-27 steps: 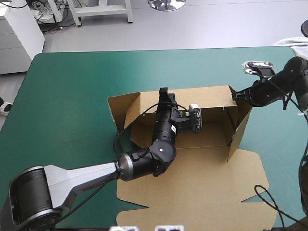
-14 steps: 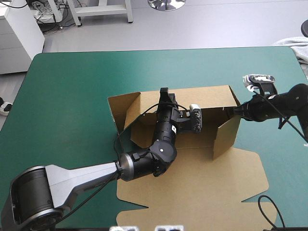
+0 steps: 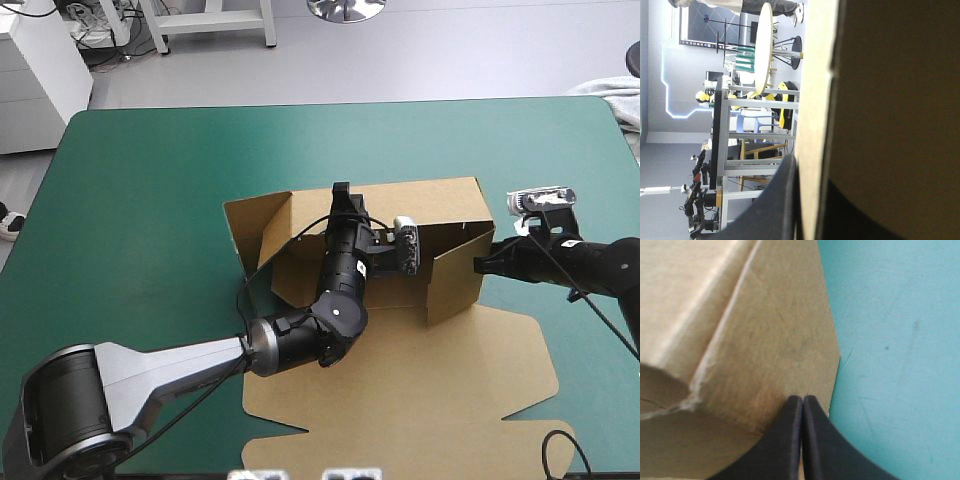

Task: Fold the box

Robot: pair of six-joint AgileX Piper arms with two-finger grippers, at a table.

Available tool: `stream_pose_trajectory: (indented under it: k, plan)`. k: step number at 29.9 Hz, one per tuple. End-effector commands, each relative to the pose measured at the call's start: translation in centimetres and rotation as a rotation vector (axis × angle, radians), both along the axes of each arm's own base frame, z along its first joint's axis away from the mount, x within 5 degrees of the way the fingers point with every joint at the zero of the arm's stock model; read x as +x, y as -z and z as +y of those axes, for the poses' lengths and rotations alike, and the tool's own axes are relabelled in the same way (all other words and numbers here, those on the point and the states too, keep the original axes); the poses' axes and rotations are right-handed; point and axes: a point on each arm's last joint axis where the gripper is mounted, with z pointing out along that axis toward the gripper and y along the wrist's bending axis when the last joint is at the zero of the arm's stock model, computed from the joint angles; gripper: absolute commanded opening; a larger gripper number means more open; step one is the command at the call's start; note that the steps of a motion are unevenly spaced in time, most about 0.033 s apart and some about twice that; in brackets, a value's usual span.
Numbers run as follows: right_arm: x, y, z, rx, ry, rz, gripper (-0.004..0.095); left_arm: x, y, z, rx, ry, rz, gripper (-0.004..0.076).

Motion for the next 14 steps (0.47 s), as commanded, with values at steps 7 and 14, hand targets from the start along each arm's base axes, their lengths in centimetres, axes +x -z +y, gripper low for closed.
stream_pose_trajectory:
  k: [7,14]
  plan:
    - [-1.4,-2.8,0.2,0.007,-0.003,-0.121,0.0225,-0.3,-2.6,0.4,-0.082,-0.005,-0.048,-0.001]
    - [-2.1,-2.1,0.1,-0.083,-0.08,-0.052,0.0408,-0.3,-2.6,0.4,-0.082,-0.003,-0.048,-0.001]
